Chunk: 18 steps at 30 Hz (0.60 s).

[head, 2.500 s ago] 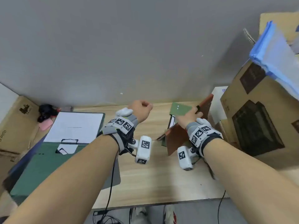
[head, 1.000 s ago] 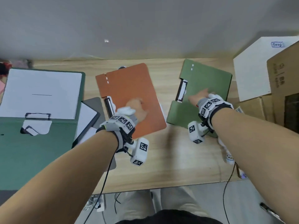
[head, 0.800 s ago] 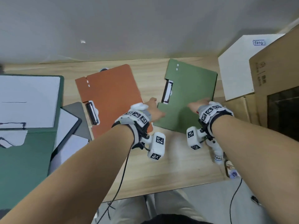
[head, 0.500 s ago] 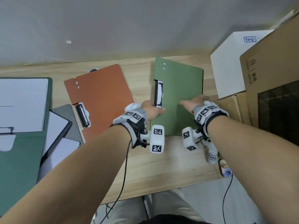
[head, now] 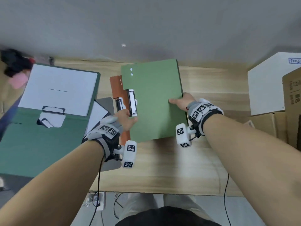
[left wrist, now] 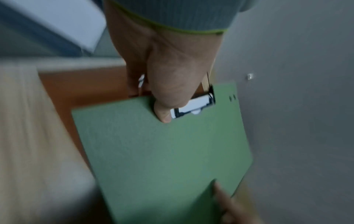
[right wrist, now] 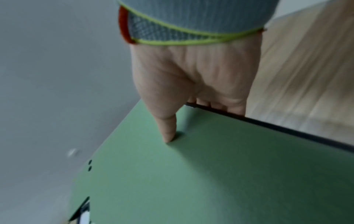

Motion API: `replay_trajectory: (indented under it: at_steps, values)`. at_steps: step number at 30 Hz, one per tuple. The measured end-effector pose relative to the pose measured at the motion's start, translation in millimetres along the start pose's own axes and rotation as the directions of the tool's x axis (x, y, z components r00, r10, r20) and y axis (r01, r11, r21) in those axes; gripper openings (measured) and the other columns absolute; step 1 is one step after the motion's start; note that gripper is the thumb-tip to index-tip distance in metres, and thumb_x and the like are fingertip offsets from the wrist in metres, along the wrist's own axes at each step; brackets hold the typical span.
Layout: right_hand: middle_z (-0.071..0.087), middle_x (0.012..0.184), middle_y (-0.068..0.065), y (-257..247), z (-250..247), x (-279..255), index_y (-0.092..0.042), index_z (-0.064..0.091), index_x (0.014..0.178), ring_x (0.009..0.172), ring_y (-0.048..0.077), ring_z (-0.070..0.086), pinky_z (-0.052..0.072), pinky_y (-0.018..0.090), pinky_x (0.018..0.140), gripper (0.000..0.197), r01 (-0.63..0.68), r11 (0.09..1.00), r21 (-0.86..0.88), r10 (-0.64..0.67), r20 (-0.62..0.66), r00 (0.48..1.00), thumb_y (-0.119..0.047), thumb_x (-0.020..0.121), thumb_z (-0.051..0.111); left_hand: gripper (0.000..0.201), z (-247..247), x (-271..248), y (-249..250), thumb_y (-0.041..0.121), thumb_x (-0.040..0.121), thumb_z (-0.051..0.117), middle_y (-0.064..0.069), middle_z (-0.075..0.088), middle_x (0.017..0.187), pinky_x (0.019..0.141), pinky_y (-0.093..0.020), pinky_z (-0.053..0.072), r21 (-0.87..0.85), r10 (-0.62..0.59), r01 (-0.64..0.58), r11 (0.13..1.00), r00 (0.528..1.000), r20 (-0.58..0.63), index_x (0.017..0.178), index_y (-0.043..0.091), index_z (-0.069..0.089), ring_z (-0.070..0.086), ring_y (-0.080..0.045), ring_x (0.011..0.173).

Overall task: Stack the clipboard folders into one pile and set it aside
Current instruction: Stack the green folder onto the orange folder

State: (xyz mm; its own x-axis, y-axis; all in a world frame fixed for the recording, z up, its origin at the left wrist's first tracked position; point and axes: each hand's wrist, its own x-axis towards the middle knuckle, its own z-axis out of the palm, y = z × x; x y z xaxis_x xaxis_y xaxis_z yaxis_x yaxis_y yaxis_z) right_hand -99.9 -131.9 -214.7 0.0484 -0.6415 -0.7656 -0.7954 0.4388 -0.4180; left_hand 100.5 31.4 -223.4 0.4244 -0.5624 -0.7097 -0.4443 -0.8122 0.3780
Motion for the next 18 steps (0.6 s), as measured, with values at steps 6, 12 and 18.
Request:
replay_trajectory:
  at_steps: [6, 12, 18]
  values:
    - [0.050, 0.143, 0.015, -21, 63, 5, -0.011, 0.046, 0.140, 0.126, 0.036, 0.054, 0.047, 0.045, 0.106, 0.085, -0.013, 0.980, -0.199, 0.012, -0.007, 1.000, -0.051, 0.071, 0.077, 0.024, -4, 11, -36, 0.032, 0.089, 0.065, -0.001, 0.054, 0.074, 0.066, -0.025, 0.048, 0.226, -0.088, 0.097, 0.969, 0.995, -0.049, 0.082, 0.015, 0.050, 0.056, -0.019, 0.069]
    - [0.056, 0.135, 0.018, -17, 72, 10, -0.006, 0.053, 0.131, 0.121, 0.037, 0.056, 0.049, 0.047, 0.102, 0.078, -0.014, 0.968, -0.251, 0.007, -0.027, 1.000, -0.047, 0.069, 0.076, 0.030, -1, 20, -34, 0.027, 0.078, 0.070, 0.001, 0.052, 0.068, 0.066, -0.024, 0.049, 0.078, -0.134, 0.136, 0.988, 0.991, -0.031, 0.069, 0.016, 0.044, 0.054, -0.019, 0.063]
    - [0.057, 0.134, 0.012, 12, 50, 8, -0.014, 0.031, 0.148, 0.120, 0.035, 0.059, 0.049, 0.046, 0.104, 0.088, -0.040, 0.996, -0.082, 0.039, -0.014, 0.999, -0.033, 0.077, 0.080, 0.070, 10, 22, -29, 0.035, 0.069, 0.078, -0.001, 0.064, 0.119, 0.095, -0.040, 0.055, -0.041, -0.102, 0.104, 0.994, 0.994, 0.045, 0.131, 0.014, 0.052, 0.064, -0.028, 0.107]
